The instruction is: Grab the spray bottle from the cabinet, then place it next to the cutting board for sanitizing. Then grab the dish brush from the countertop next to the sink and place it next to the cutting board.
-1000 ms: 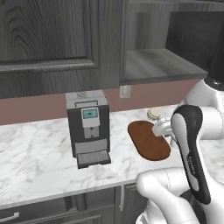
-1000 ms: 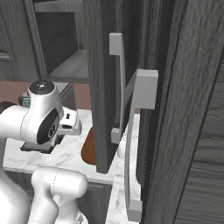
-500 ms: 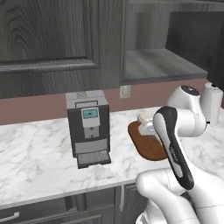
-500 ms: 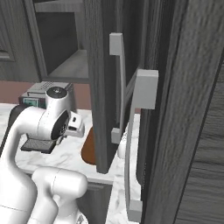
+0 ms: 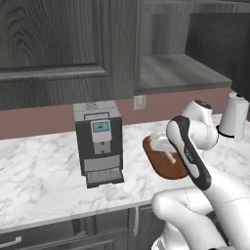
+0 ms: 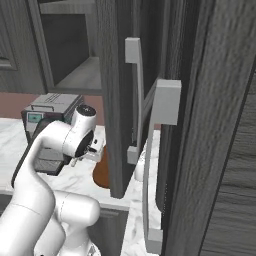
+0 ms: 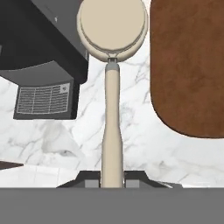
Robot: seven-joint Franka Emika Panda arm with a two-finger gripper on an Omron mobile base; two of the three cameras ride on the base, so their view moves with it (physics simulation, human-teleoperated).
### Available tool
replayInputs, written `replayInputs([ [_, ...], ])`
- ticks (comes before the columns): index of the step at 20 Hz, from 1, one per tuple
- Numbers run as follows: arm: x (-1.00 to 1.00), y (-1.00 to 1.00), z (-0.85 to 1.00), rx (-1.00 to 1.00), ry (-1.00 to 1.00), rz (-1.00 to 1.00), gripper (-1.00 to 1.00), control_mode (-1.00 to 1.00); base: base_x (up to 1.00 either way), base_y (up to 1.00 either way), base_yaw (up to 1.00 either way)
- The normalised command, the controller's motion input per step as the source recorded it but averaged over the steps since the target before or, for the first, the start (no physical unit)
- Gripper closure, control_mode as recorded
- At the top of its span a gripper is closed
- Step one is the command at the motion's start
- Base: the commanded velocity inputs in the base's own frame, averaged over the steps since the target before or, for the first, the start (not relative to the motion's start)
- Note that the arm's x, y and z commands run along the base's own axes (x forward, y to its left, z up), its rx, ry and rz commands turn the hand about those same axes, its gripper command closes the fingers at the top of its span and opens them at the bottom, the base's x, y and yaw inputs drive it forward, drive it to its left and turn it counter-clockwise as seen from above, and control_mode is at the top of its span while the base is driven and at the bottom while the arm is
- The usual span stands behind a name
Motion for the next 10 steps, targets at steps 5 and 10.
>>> replayInputs([
  [5,0.40,0.11,-0.49,0.05,0.06,0.00,1.00,-1.00,0.00,0.00,0.00],
  [10,0.32,0.15,-0.35,0.00,0.00,0.00,1.00,-1.00,0.00,0.00,0.00],
])
